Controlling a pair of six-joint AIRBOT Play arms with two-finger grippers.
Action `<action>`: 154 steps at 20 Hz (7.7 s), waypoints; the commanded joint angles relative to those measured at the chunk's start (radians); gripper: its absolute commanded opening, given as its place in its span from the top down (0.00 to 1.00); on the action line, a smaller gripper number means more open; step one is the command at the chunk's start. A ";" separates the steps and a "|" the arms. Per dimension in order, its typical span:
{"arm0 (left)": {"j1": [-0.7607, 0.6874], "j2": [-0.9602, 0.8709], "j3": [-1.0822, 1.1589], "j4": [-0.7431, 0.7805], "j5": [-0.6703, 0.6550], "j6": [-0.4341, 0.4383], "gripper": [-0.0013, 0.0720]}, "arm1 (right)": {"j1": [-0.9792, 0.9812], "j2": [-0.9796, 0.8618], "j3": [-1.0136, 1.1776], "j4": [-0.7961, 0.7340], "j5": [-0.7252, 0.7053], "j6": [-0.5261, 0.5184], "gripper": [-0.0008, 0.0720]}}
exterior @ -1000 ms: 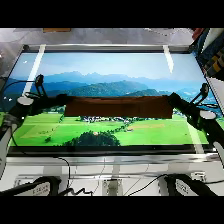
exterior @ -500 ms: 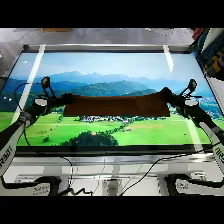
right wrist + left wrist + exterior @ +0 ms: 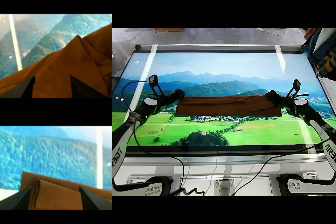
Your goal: Fold the clothes and pants, and hang the long-sleeved shirts on hangers.
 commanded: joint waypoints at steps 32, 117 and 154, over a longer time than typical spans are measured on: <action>0.085 -0.188 0.376 0.121 -0.858 0.132 0.97 | 0.116 -0.002 0.137 -0.058 0.359 -0.063 0.97; -0.603 -0.057 0.403 -0.177 0.082 -0.034 0.03 | -0.040 -0.505 0.534 -0.292 0.774 0.186 0.21; -0.375 0.521 0.403 0.739 -0.602 -0.034 0.83 | -0.816 0.048 0.769 -0.750 0.945 0.535 0.97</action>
